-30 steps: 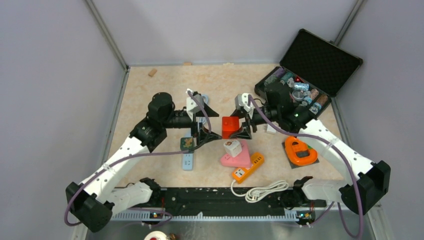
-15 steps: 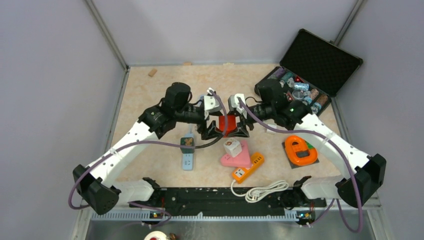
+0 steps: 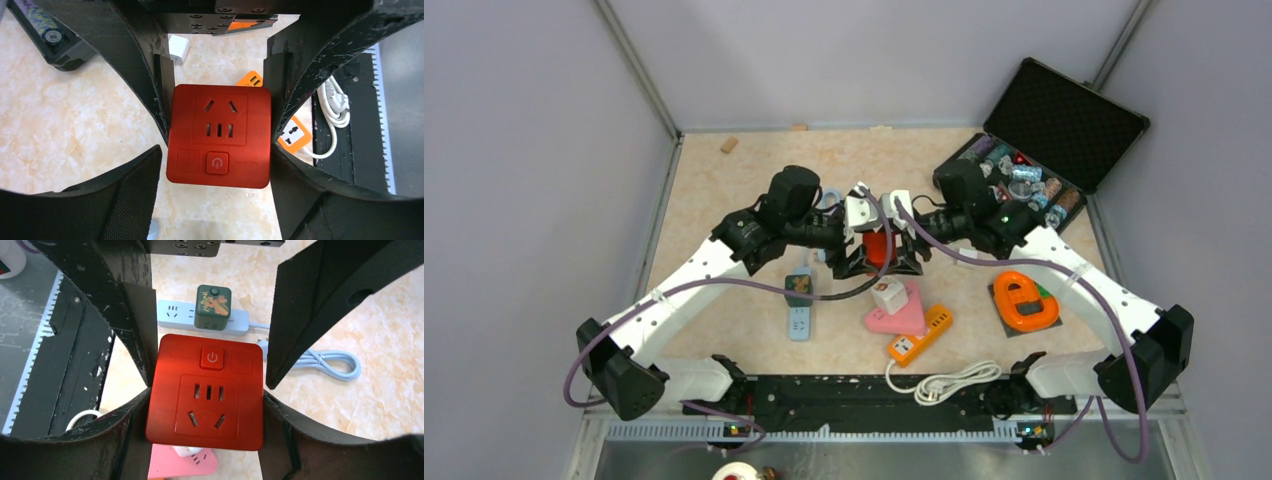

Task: Insert the plug
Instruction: Pick up the plug from the center of the board.

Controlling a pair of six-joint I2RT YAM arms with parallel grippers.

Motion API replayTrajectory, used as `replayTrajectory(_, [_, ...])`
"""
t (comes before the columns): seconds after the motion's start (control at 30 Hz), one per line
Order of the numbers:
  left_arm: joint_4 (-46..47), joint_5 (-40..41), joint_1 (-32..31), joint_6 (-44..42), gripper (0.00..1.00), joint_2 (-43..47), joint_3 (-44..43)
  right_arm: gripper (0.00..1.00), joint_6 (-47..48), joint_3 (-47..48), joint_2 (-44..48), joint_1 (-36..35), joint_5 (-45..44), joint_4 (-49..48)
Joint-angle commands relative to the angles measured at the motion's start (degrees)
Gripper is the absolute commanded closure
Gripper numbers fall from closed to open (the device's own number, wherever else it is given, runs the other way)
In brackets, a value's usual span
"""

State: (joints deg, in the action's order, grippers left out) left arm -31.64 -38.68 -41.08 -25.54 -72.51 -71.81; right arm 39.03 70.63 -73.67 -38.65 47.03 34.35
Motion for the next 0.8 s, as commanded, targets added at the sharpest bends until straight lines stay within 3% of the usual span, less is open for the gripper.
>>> replayTrajectory(0.0, [2.4,2.4,-1.0,-0.4,0.27,0.5,-2.2,1.00,2.1,3.7,-0.1,-1.4,-0.4,-0.8])
replayTrajectory(0.07, [2.3,2.1,-1.1,-0.5,0.35,0.4,-2.2,1.00,2.1,3.6,-0.1,-1.5,-0.7,-0.7])
replayTrajectory(0.2, [1.9,1.9,-1.4,0.1,0.69,0.0,-2.5,1.00,1.7,3.7,-0.1,-1.6,-1.1,-0.8])
replayTrajectory(0.33, [1.8,3.6,-1.5,2.0,0.94,-0.2,-2.8,1.00,-0.5,3.2,-0.2,-1.6,-2.6,-1.5])
replayTrajectory(0.37, [1.8,4.2,-1.5,2.1,1.00,-0.1,-2.7,0.91,-1.3,2.9,-0.2,-1.6,-2.9,-2.0])
replayTrajectory(0.53, [1.5,8.8,-1.4,2.4,1.00,1.9,0.2,0.37,-4.1,-0.2,1.1,-1.6,-4.1,-5.4])
replayTrajectory(0.63, [1.6,13.3,-1.2,2.7,1.00,4.3,3.7,0.21,-10.6,-4.0,3.0,-1.6,-7.2,-12.5])
replayTrajectory(0.77, [2.4,22.4,0.4,5.9,1.00,7.7,9.2,0.17,-25.6,-7.4,3.6,-1.6,-13.9,-22.2])
